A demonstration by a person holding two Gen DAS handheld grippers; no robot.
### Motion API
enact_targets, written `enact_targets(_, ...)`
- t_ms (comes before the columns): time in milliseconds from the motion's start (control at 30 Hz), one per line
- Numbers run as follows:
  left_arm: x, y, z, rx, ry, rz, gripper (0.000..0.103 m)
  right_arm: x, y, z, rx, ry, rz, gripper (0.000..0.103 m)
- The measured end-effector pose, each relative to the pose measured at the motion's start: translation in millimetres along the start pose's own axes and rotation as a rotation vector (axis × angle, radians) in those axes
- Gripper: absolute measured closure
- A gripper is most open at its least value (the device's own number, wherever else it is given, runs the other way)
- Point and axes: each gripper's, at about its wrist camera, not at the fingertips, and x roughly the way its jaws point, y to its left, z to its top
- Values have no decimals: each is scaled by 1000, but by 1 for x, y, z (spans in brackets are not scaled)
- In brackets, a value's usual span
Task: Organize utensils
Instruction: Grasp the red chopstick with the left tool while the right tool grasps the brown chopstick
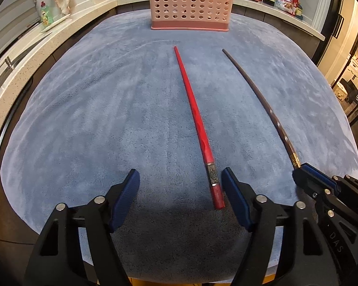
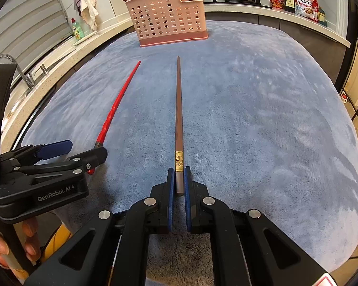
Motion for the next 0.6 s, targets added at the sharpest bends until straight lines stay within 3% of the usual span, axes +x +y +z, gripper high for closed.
enact_targets(67,-1,0,0,8,-3,1,46,0,1,0,-1,0,0,96)
enact_targets(233,-3,2,0,15,-6,-18,88,0,0,-1,0,0,0,96)
enact_targets(300,-4,4,1,8,-1,-36,95,-1,1,0,-1,1,1,96)
enact_targets(600,-18,12,4,-27,-9,-78,95,-18,2,2,9,-25,21,96)
